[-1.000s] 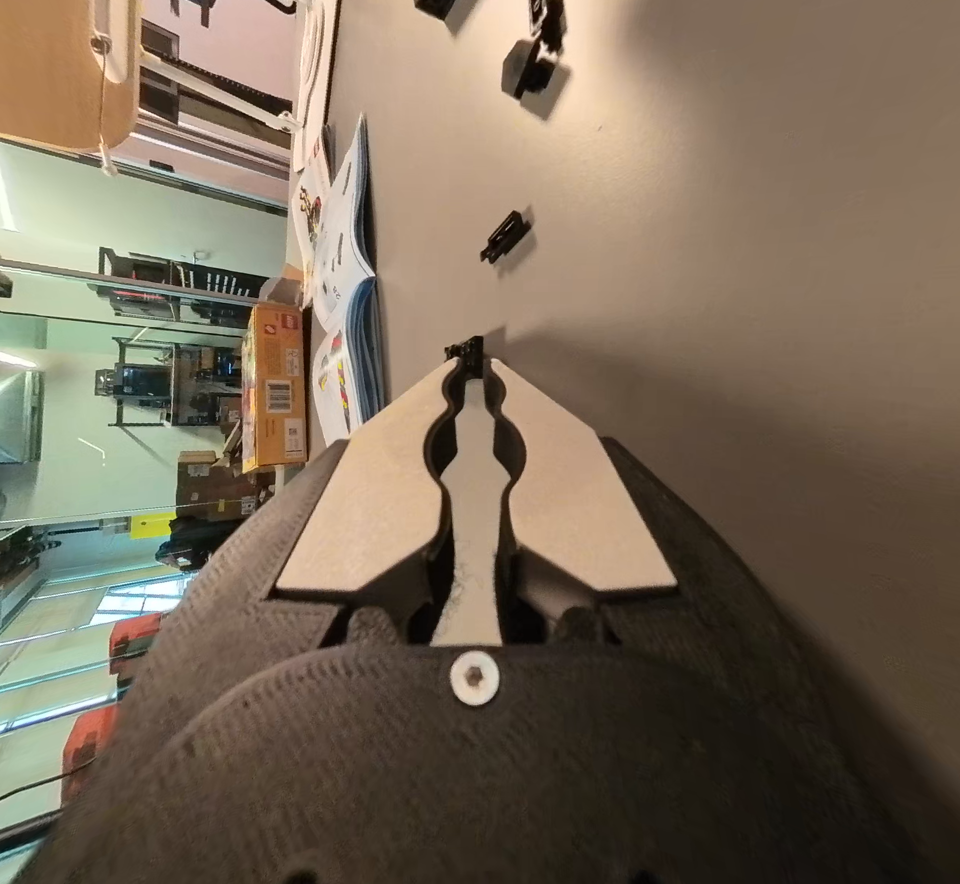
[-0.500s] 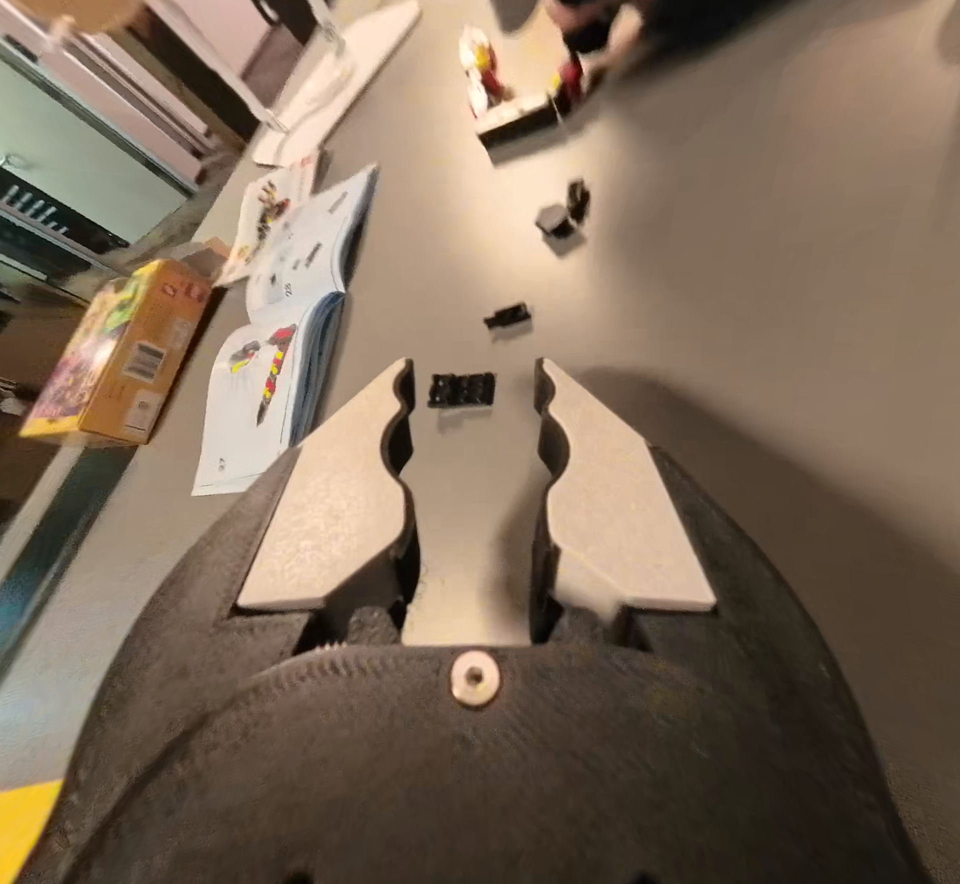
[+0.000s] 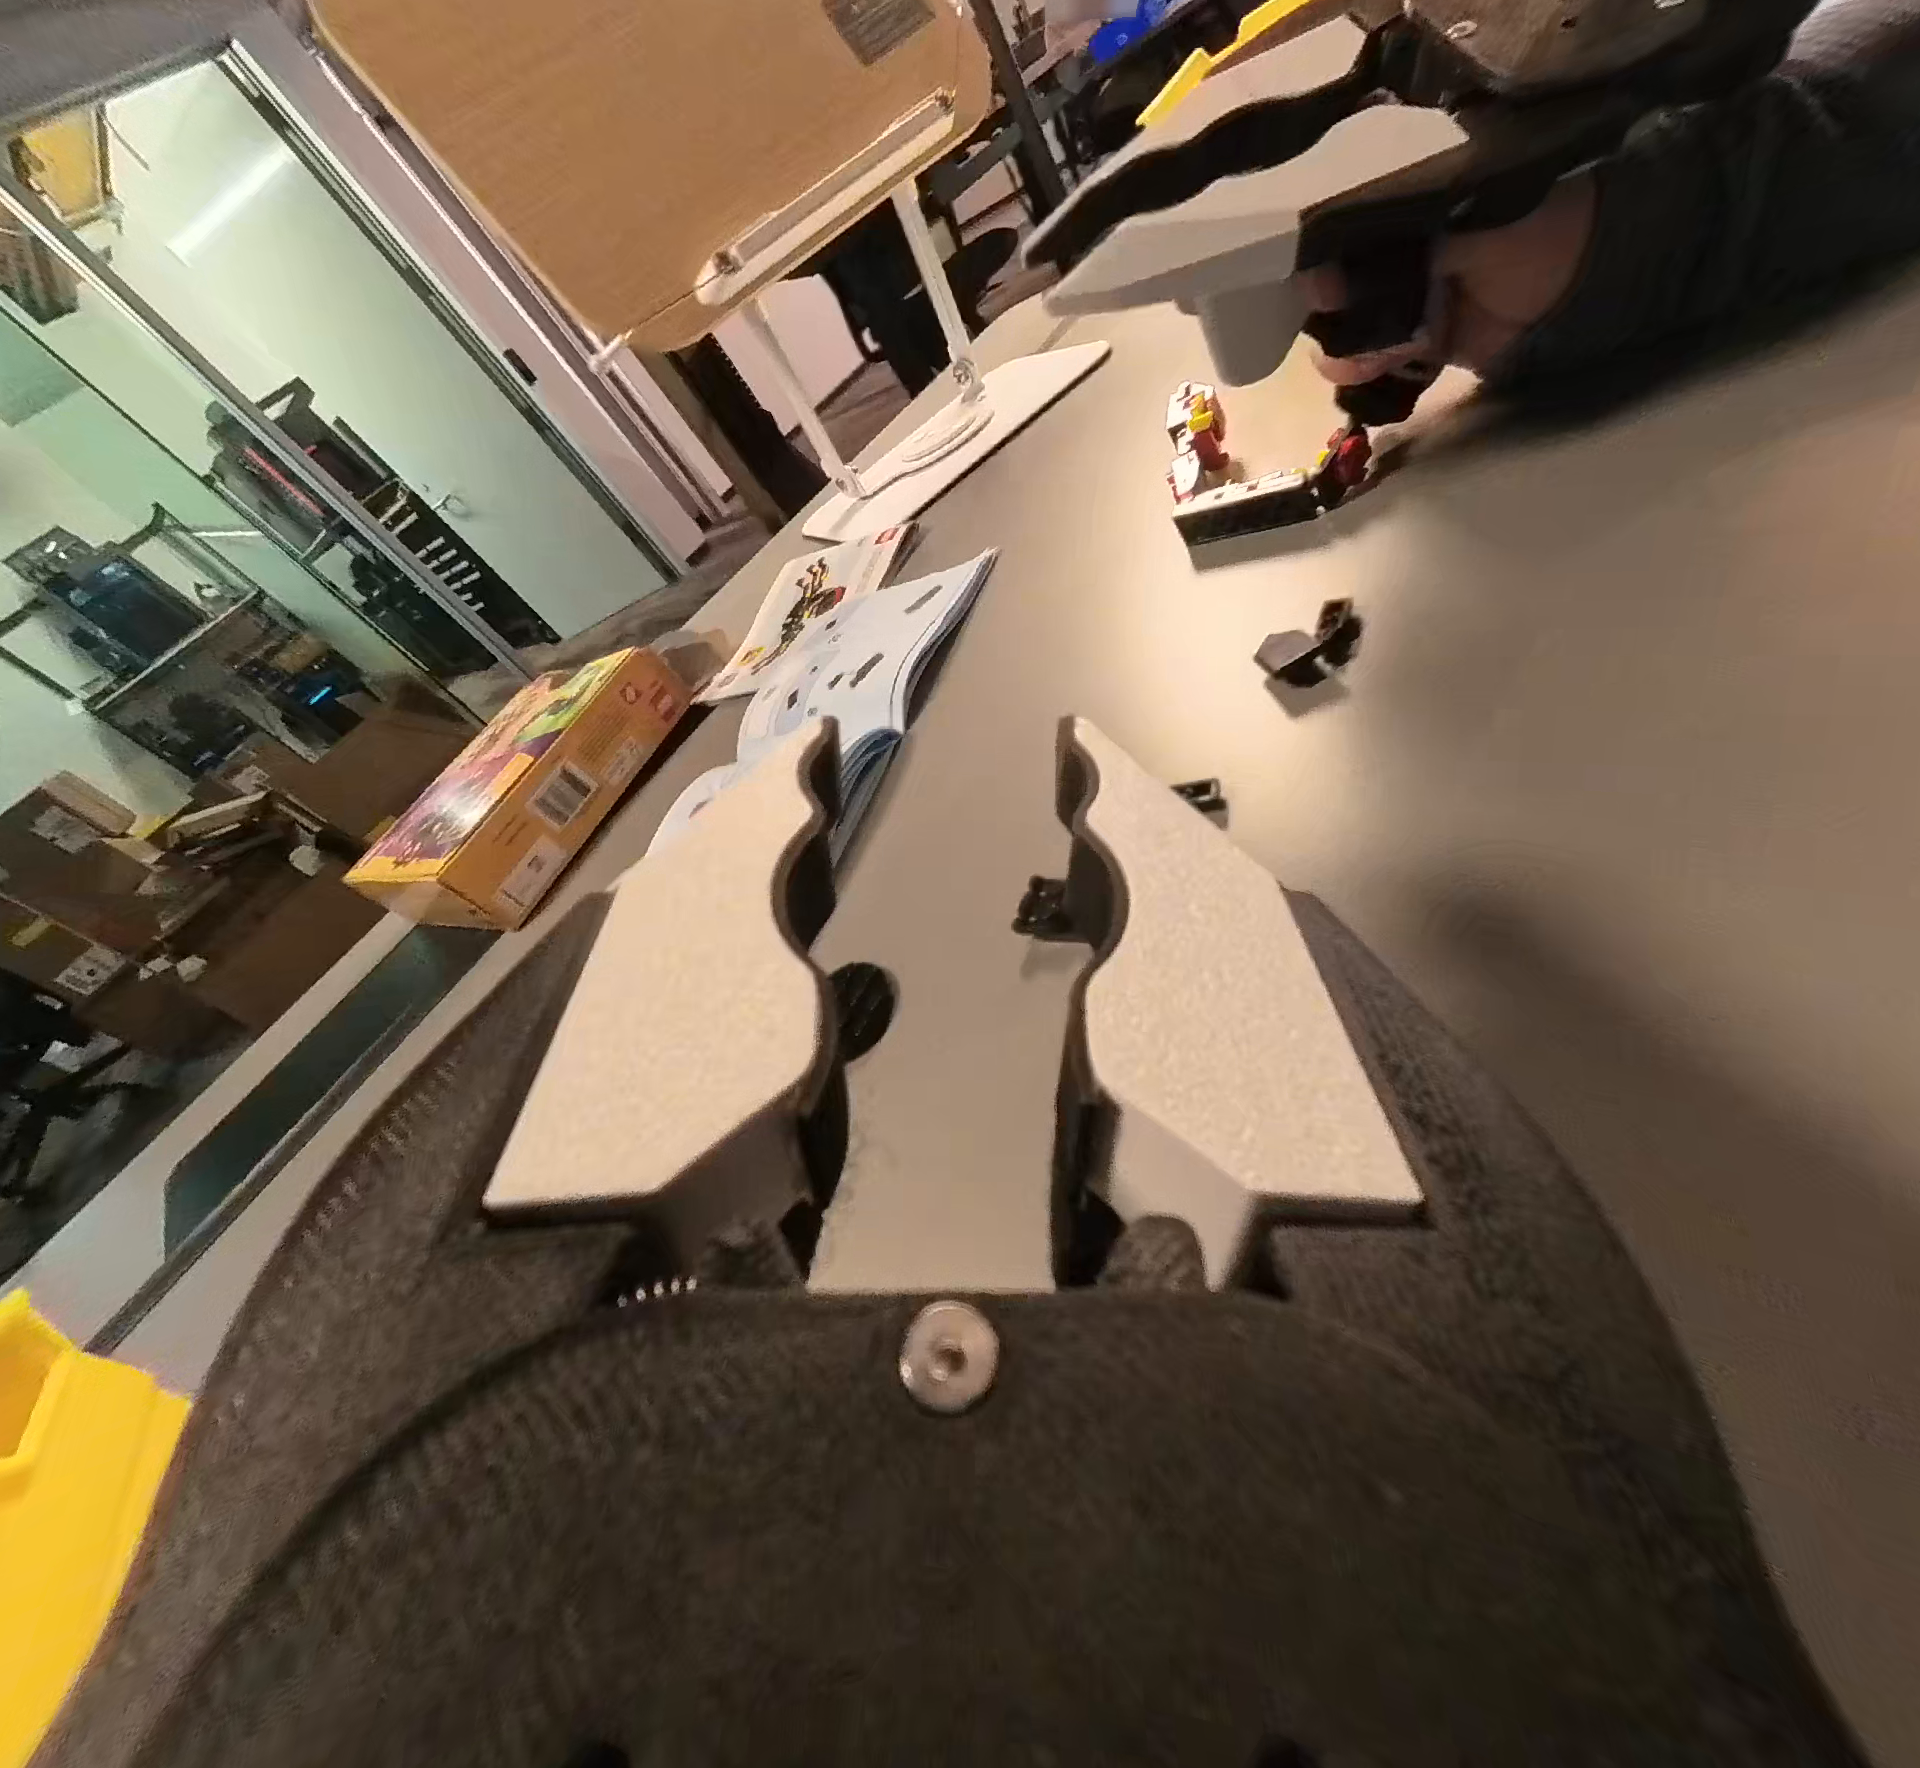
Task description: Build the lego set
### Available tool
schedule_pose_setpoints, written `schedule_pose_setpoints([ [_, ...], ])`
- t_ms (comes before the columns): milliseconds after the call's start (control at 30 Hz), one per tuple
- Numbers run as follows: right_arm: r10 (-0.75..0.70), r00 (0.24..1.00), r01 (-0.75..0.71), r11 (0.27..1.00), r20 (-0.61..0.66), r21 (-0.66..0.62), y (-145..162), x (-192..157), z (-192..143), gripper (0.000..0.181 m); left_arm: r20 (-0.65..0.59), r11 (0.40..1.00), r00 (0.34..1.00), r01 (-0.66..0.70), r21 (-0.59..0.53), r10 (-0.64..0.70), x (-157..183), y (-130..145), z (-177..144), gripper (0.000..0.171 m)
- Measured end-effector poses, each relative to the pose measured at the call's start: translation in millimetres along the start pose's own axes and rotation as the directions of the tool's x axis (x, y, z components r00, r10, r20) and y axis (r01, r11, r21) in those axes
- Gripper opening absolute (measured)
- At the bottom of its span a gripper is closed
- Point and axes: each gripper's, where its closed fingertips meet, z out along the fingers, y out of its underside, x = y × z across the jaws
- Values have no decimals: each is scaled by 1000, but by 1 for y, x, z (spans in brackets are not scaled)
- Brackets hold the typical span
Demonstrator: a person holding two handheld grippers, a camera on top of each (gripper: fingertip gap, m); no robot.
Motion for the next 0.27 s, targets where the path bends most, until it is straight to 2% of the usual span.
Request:
schedule_pose_setpoints([
  [267, -34, 997, 30, 998, -76, -53, 9, 13, 0, 16, -33, 999, 999, 6, 38, -5, 13, -10, 2, 39],
])
